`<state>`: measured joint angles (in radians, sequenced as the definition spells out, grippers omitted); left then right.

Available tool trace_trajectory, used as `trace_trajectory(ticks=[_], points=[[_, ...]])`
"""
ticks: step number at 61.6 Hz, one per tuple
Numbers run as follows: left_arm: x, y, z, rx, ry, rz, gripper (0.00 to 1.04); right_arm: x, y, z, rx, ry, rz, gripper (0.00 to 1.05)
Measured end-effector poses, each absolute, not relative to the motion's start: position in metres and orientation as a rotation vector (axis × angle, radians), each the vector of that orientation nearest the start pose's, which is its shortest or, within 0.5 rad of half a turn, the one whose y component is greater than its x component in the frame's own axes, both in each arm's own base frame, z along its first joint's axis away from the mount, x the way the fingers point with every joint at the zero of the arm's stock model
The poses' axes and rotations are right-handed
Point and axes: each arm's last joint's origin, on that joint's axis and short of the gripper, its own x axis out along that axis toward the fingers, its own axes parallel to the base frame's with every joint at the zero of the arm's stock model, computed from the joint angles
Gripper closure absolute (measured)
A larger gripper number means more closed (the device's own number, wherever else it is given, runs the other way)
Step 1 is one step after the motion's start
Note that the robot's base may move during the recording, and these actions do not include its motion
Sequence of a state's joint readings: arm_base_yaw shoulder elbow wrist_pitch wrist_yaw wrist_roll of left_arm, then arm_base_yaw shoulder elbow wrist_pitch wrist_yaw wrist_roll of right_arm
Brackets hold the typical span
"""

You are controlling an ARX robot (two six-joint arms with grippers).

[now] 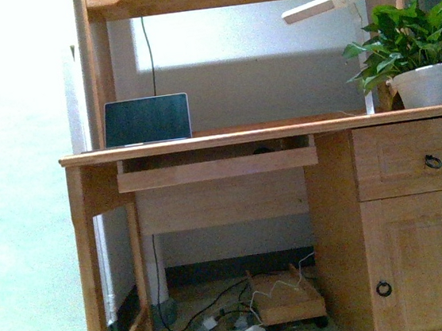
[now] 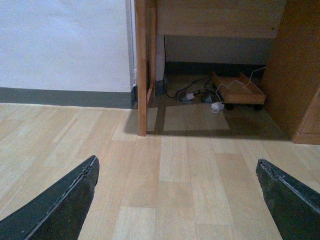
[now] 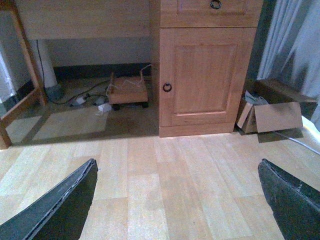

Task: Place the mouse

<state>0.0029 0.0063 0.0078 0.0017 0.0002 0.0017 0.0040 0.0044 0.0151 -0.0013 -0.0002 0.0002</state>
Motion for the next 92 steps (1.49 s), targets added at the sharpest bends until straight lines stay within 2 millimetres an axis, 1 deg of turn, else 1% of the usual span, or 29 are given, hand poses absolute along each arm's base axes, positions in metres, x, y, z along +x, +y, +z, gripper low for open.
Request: trace_trajectory(ticks=[92], points=[[0.0976,0.0002,0.1658,0.002,-0.003,0.002,0.08,0.097,0.0004,0.1682,0.0,-0.009,0.005,0.08]])
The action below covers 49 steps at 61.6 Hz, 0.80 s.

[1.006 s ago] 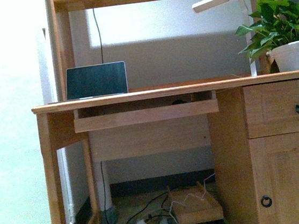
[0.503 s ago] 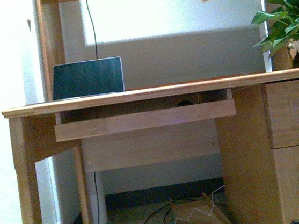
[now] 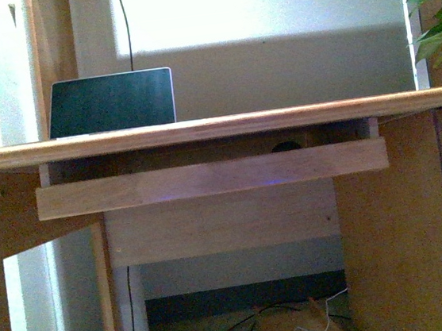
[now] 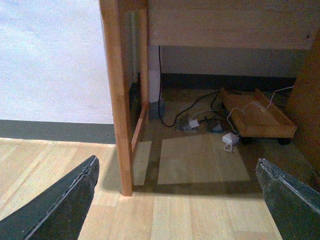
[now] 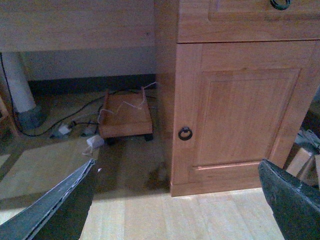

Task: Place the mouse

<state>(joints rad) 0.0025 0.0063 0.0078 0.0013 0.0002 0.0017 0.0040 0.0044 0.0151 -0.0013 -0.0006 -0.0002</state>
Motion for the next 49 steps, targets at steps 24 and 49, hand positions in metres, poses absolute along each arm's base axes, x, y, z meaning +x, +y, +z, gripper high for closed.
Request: trace_trajectory(ticks=[24,49], points=[[0.0975,0.0002,0.1659,0.002,-0.004,0.003,0.08,0.097,0.0004,0.1682,0.0,-0.009,0.004,0.08],[0.0975,0.0002,0.1659,0.002,-0.004,0.002,0.08,0.097,0.0003,0.1682,0.0,-0.01,0.002,0.08]])
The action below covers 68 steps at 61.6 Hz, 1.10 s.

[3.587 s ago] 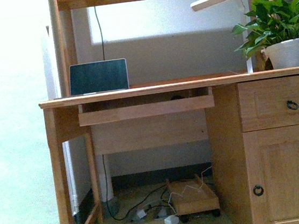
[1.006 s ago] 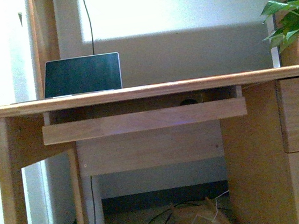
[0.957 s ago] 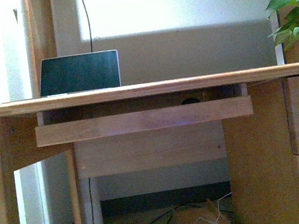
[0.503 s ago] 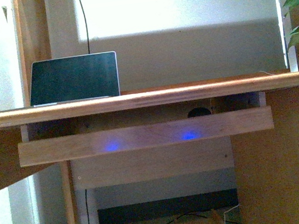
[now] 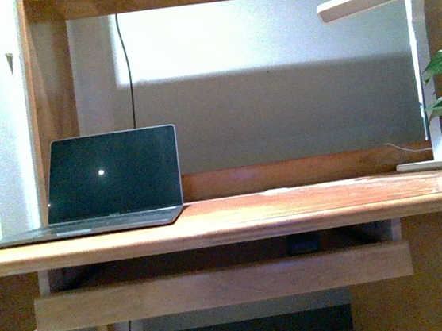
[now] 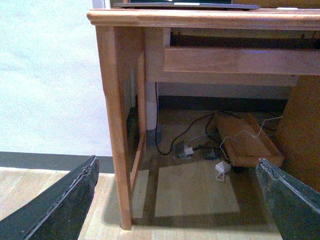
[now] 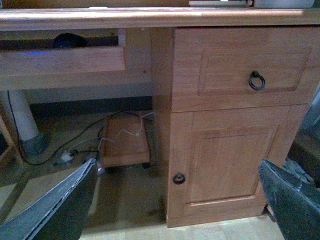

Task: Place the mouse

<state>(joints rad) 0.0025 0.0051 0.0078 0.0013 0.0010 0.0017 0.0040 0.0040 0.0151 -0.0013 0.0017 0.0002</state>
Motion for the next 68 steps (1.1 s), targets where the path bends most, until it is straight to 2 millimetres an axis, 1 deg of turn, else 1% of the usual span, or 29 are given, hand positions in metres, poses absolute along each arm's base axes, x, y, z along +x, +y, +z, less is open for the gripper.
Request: trace_trajectory(ticks=[5,10,14,20,28,38,40,48,49,51,54,60,68], points=[[0.098,0.0,0.165,-0.006,0.006,-0.001,0.08,0.097,0.0,0.168,0.0,-0.01,0.002,0.08],[0.101,-0.003,0.161,-0.126,0.183,-0.032,0.08,0.097,0.0,0.168,0.0,-0.01,0.003,0.08],[0.107,-0.004,0.156,-0.148,0.256,-0.06,0.08,0.097,0.0,0.168,0.0,-0.01,0.004,0.08],[0.12,-0.004,0.161,-0.143,0.281,-0.104,0.08,0.097,0.0,0.168,0.0,-0.01,0.003,0.08],[0.147,-0.001,0.172,-0.049,0.301,-0.167,0.08,0.097,0.0,0.168,0.0,-0.01,0.003,0.08],[0.204,0.007,0.183,0.22,0.291,-0.226,0.08,0.097,0.0,0.168,0.0,-0.01,0.004,0.08],[0.22,0.008,0.185,0.319,0.272,-0.242,0.08,0.097,0.0,0.168,0.0,-0.01,0.004,0.08],[0.271,0.009,0.186,0.715,0.175,-0.299,0.08,0.097,0.0,0.168,0.0,-0.01,0.004,0.08],[0.273,0.009,0.186,0.726,0.169,-0.302,0.08,0.097,0.0,0.168,0.0,-0.01,0.004,0.08],[0.285,0.009,0.185,0.82,0.138,-0.317,0.08,0.097,0.0,0.168,0.0,-0.01,0.004,0.08],[0.298,0.01,0.184,0.918,0.106,-0.324,0.08,0.097,0.0,0.168,0.0,-0.01,0.004,0.08],[0.324,0.014,0.182,1.082,0.051,-0.329,0.08,0.097,0.0,0.168,0.0,-0.01,0.004,0.08],[0.353,0.017,0.18,1.223,-0.002,-0.318,0.08,0.097,0.0,0.168,0.0,-0.01,0.004,0.08]])
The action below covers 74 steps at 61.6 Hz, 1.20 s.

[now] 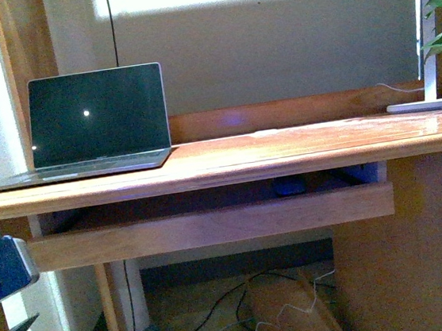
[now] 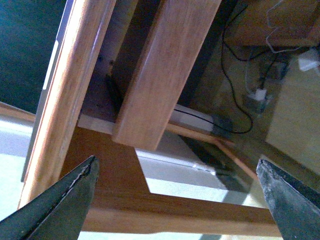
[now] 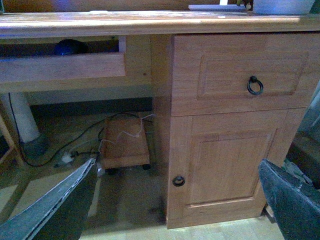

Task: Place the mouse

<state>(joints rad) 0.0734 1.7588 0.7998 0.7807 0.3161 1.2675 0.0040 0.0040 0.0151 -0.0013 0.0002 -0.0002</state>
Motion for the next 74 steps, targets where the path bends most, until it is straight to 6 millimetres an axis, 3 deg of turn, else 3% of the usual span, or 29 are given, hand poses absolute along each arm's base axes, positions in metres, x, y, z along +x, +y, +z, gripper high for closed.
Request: trace_trajectory(ticks=[20,37,53,65,74], points=[[0.404,0.017,0.178,1.384,-0.097,-0.314,0.08,0.097,0.0,0.168,0.0,-0.01,0.004,0.08],[0.434,0.018,0.164,1.428,-0.119,-0.351,0.08,0.097,0.0,0.168,0.0,-0.01,0.004,0.08],[0.463,0.021,0.163,1.445,-0.121,-0.354,0.08,0.097,0.0,0.168,0.0,-0.01,0.004,0.08],[0.47,0.027,0.151,1.429,-0.038,-0.396,0.08,0.097,0.0,0.168,0.0,-0.01,0.004,0.08],[0.466,0.027,0.157,1.371,0.041,-0.47,0.08,0.097,0.0,0.168,0.0,-0.01,0.004,0.08]])
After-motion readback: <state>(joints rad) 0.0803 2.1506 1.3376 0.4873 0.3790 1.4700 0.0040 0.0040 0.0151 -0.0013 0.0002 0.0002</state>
